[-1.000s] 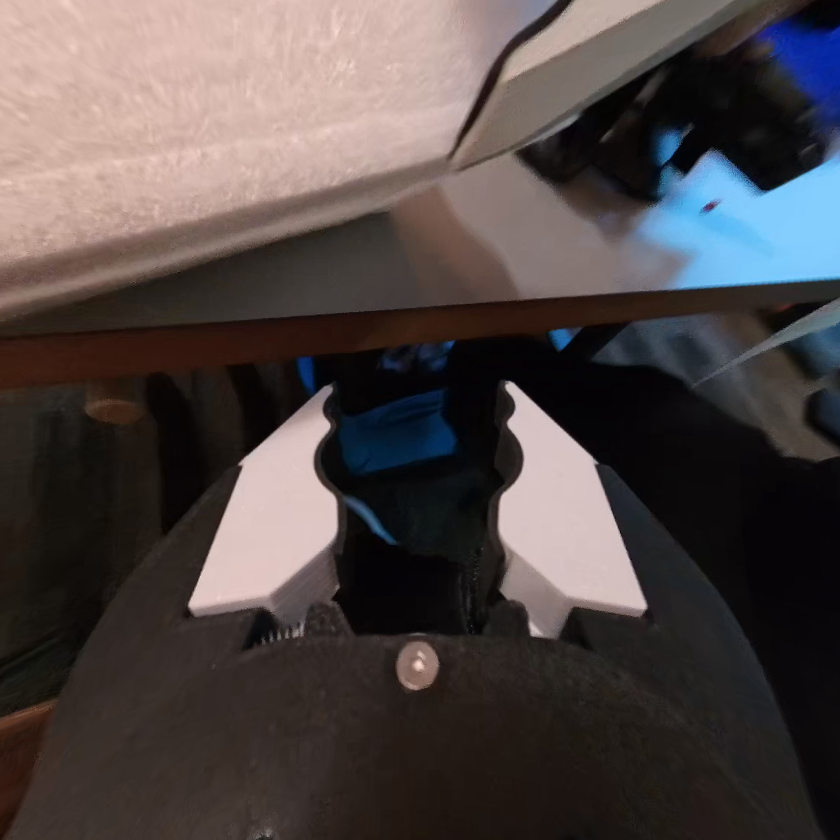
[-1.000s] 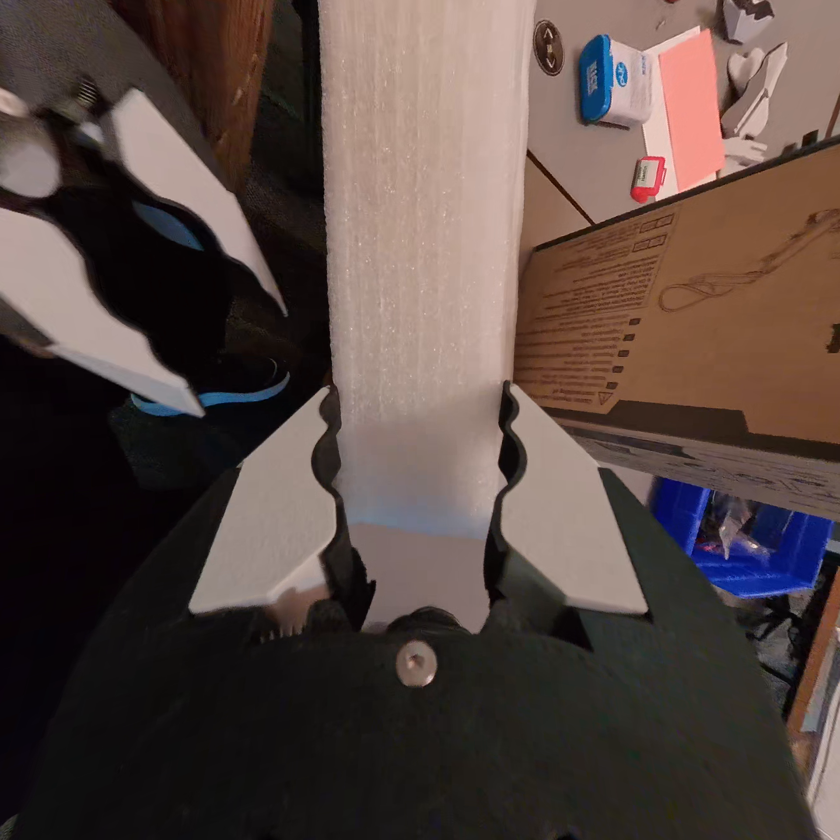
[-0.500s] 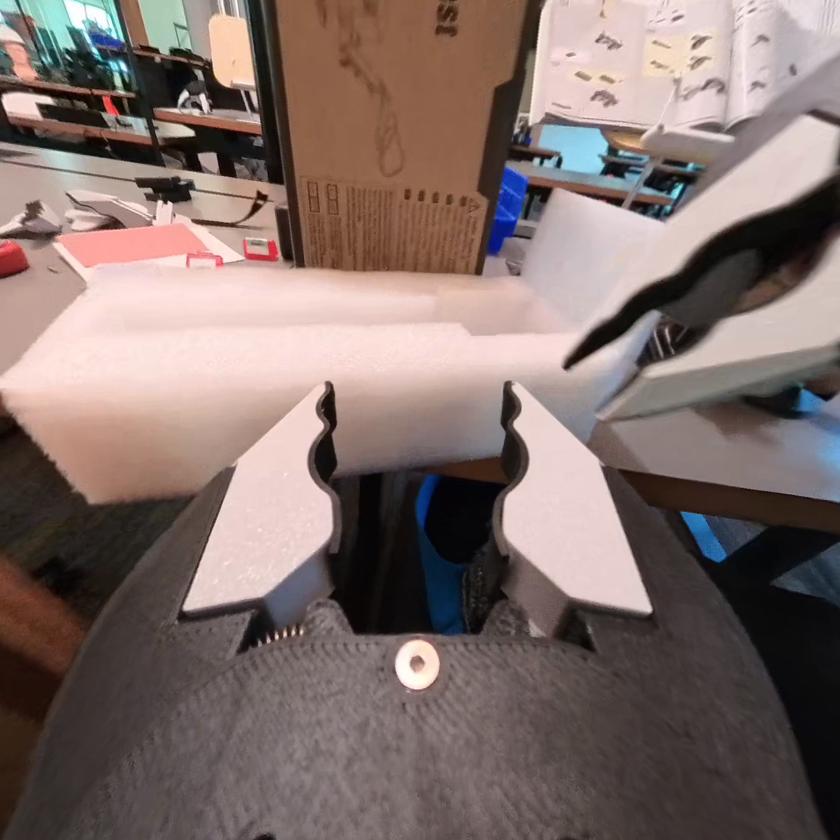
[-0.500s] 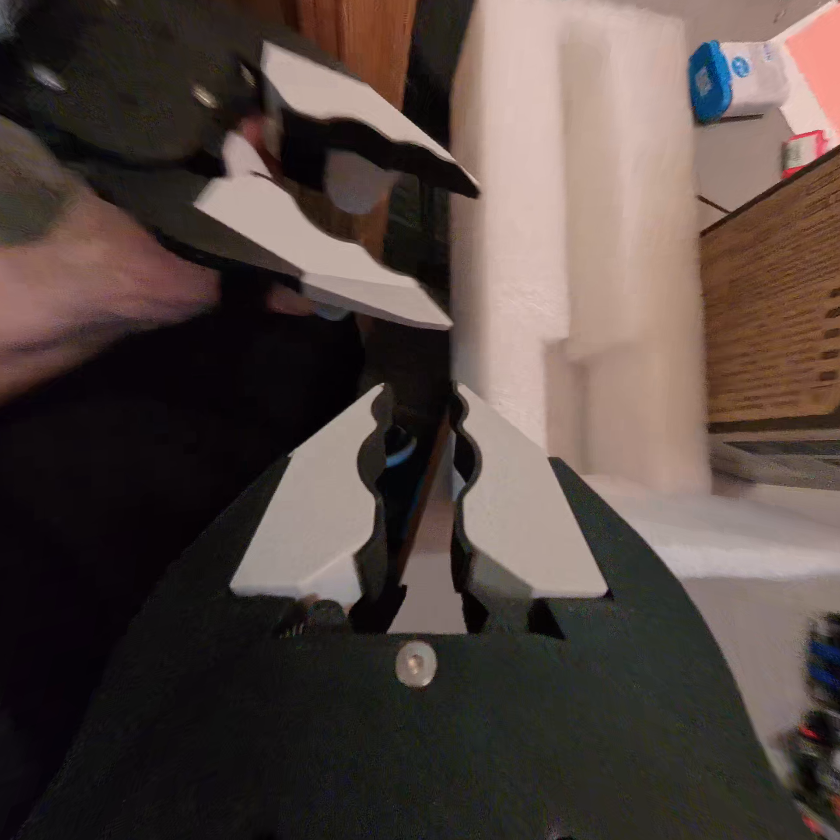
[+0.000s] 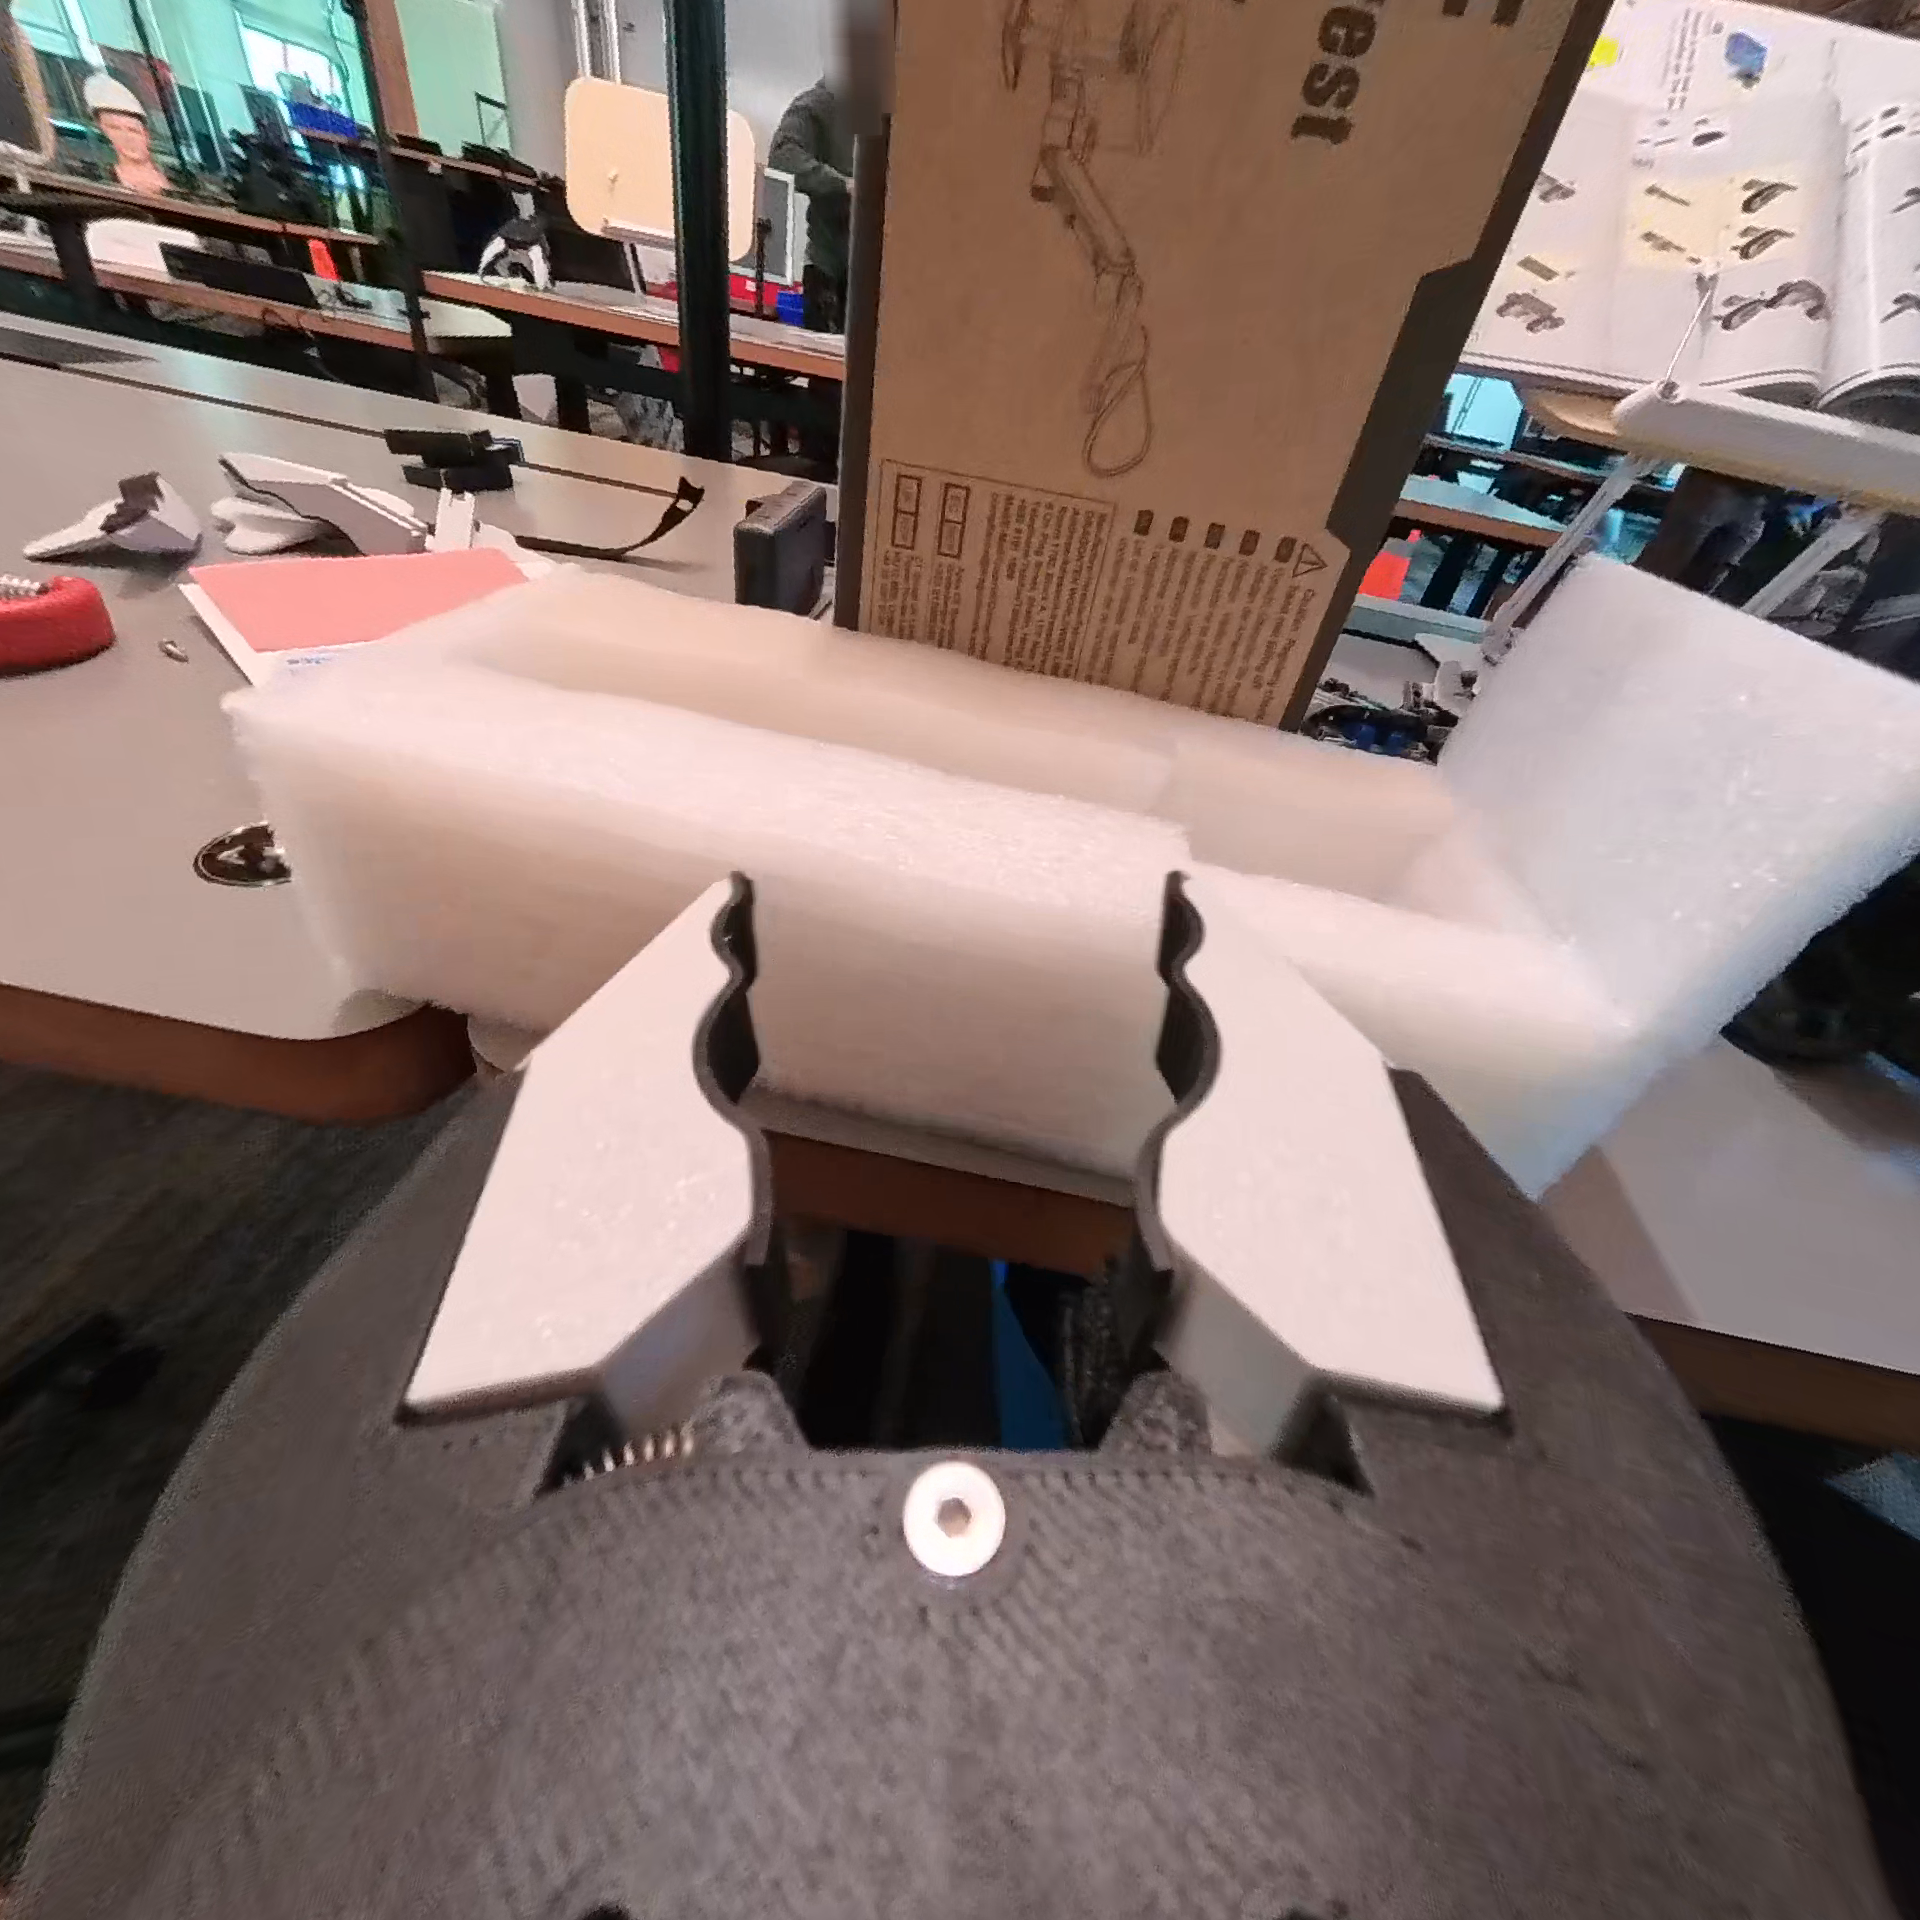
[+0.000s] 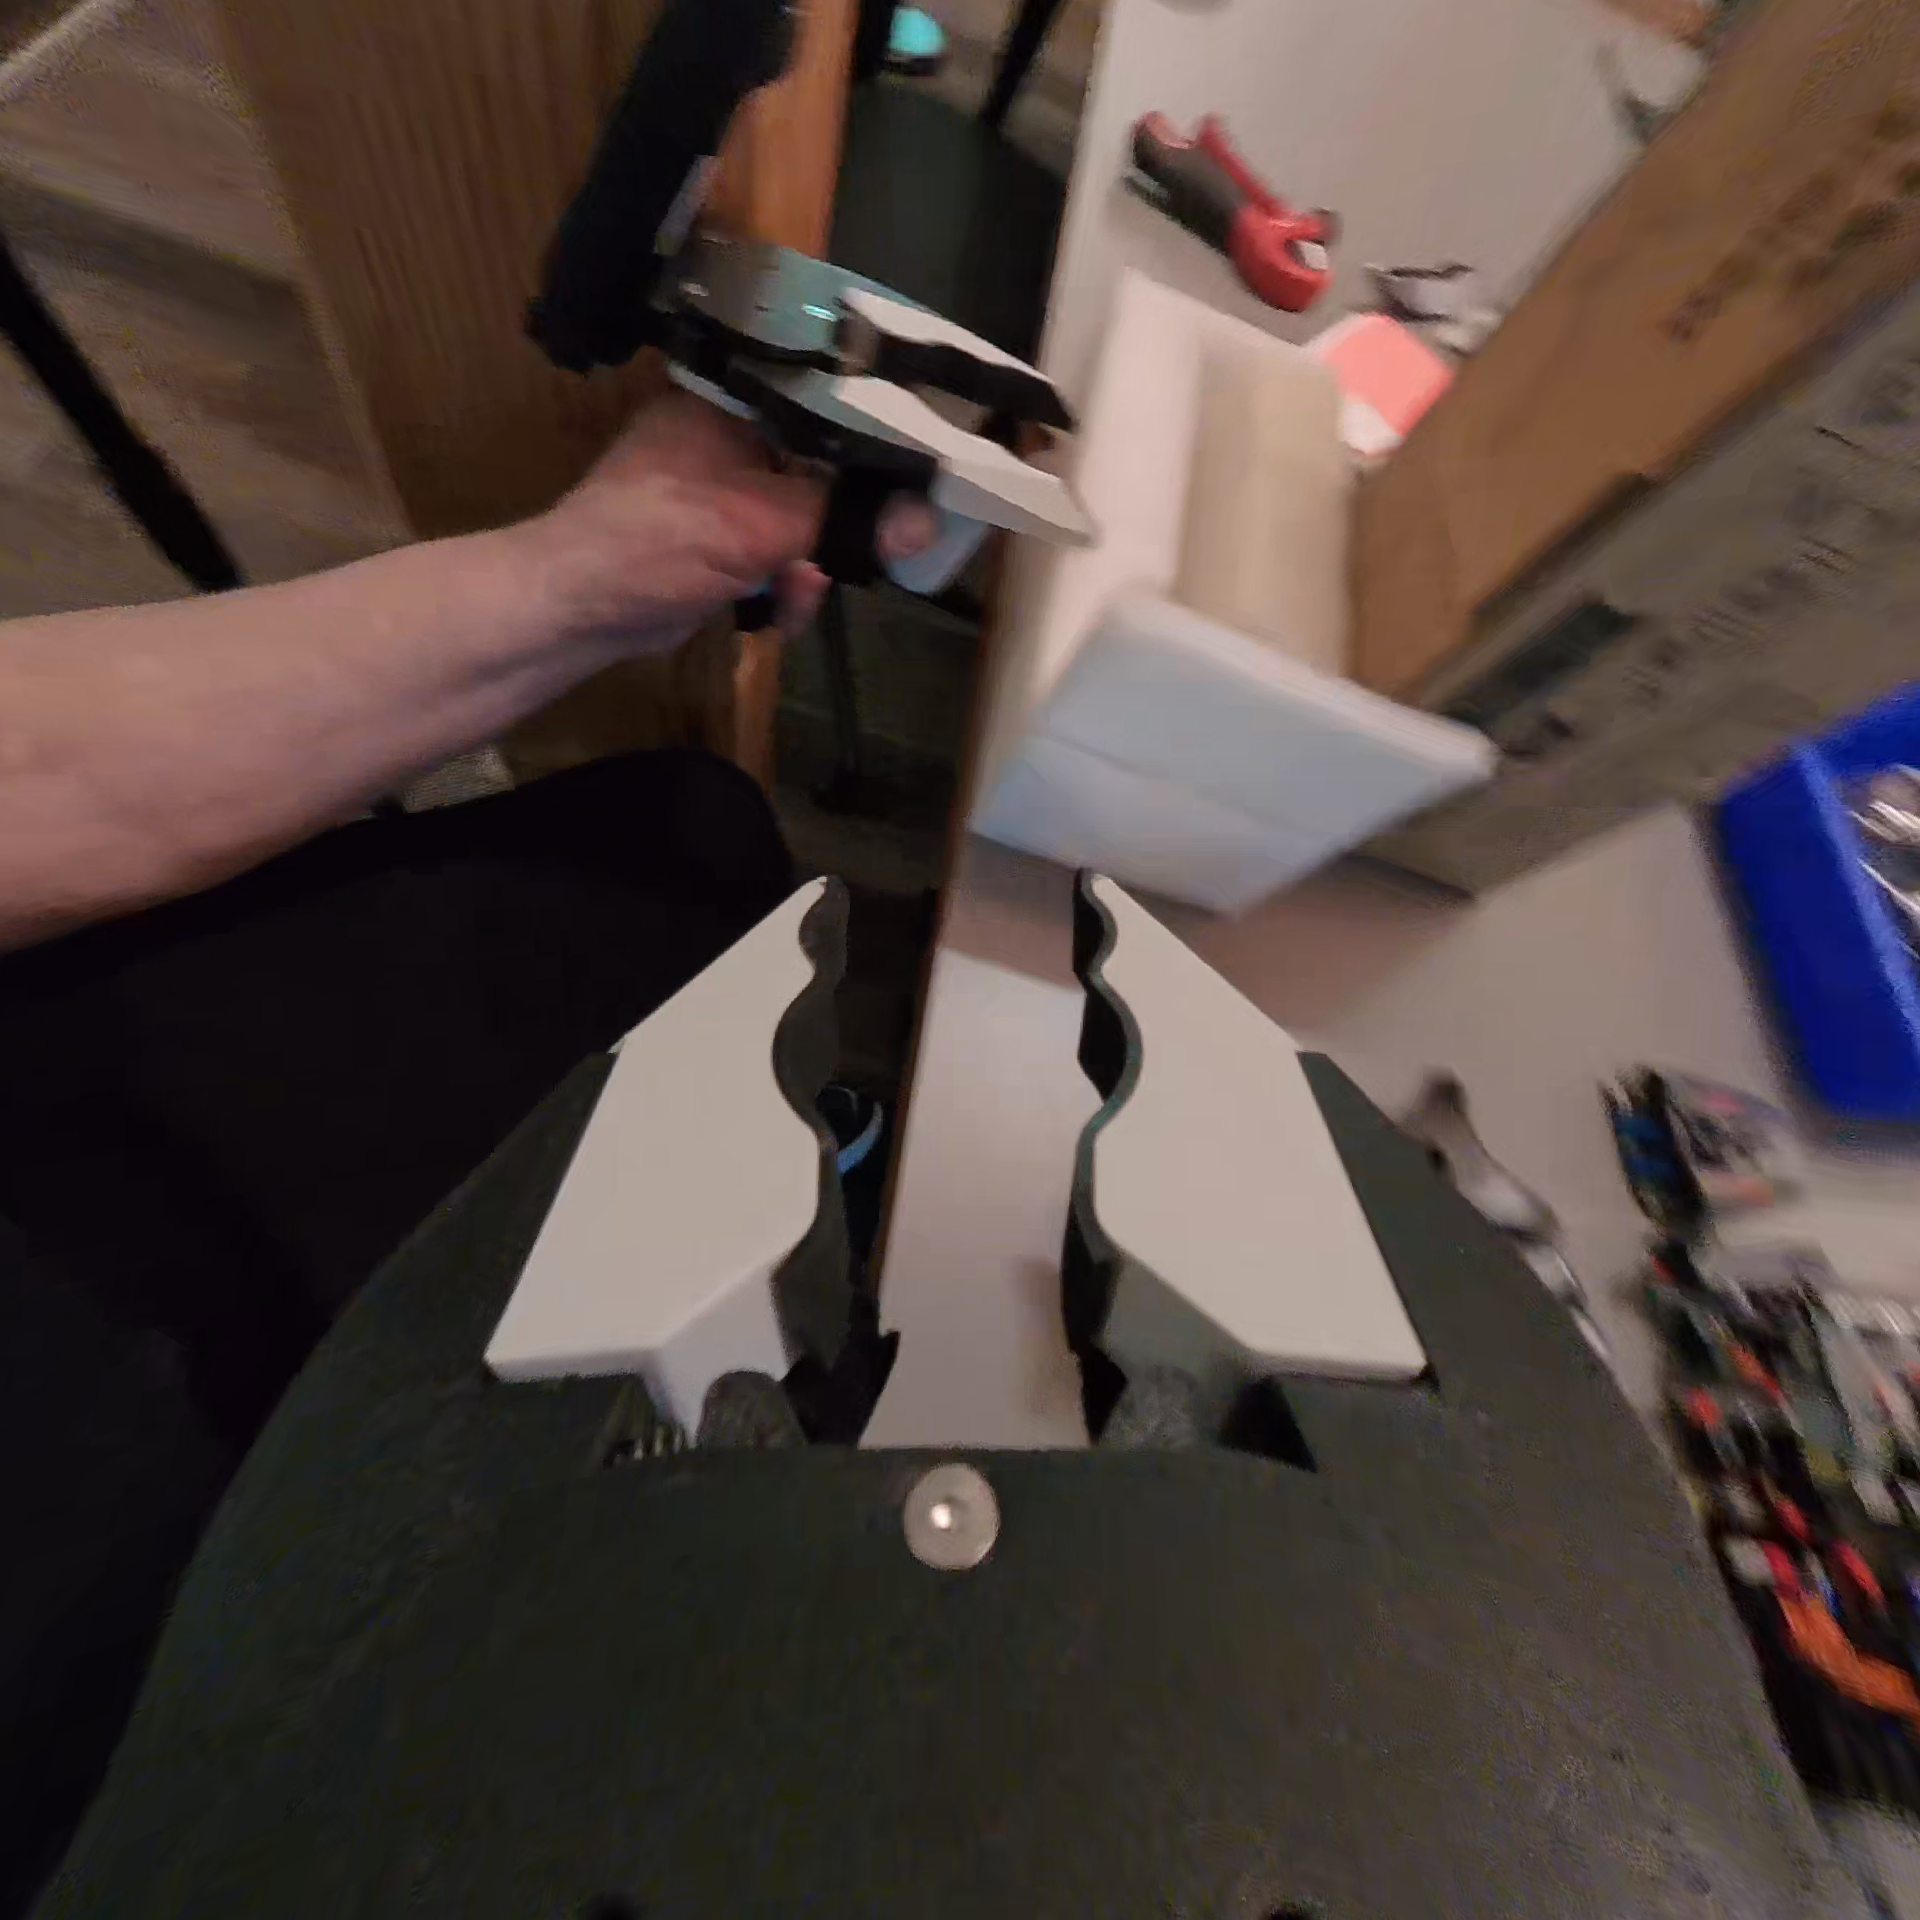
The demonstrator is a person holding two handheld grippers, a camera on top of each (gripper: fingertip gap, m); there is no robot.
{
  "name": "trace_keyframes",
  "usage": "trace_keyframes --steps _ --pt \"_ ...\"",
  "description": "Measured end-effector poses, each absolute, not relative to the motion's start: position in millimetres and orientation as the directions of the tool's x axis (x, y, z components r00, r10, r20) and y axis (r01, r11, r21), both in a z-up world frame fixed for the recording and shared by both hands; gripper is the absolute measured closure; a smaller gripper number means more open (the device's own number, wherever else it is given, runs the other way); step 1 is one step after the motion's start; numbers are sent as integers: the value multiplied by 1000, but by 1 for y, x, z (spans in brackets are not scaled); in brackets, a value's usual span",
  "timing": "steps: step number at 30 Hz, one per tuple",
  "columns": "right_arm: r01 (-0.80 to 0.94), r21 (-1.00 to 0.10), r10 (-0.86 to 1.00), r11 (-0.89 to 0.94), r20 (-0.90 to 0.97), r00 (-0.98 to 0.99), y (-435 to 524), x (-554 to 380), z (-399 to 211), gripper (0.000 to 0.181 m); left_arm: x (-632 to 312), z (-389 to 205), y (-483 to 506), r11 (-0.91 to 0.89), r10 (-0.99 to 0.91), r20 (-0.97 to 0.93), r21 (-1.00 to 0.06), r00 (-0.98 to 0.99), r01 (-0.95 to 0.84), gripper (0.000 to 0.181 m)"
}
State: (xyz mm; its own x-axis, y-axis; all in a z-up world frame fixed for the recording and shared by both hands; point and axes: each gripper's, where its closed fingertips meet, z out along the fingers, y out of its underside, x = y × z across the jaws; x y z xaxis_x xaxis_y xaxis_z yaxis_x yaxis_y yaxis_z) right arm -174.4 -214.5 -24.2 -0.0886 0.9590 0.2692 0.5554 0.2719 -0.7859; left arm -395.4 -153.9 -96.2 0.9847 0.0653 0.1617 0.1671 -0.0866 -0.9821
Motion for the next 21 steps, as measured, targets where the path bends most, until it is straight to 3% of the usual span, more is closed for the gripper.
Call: trace_keyframes --steps 5,8,11,17,21 --pt "543 -826 943 153 286 168 -162 -87 -16 123 -392 -96 -174 -47 132 120 -991 984 128 84" --pt "573 -815 926 86 277 256 -143 -36 -31 122 -377 -75 -205 18 220 -59 -998 974 -65 78" --pt "573 -819 931 9 216 295 -136 -5 -49 119 -320 -50 -214 41 182 -260 -962 948 -272 82" --pt "596 -803 918 21 252 307 -131 5 -75 114 -161 -15 -166 53 -289 -468 -879 835 -474 66" --pt "643 -764 899 56 318 300 -121 -2 -90 114 -102 -40 -111 -85 -527 -517 -758 675 -647 47"
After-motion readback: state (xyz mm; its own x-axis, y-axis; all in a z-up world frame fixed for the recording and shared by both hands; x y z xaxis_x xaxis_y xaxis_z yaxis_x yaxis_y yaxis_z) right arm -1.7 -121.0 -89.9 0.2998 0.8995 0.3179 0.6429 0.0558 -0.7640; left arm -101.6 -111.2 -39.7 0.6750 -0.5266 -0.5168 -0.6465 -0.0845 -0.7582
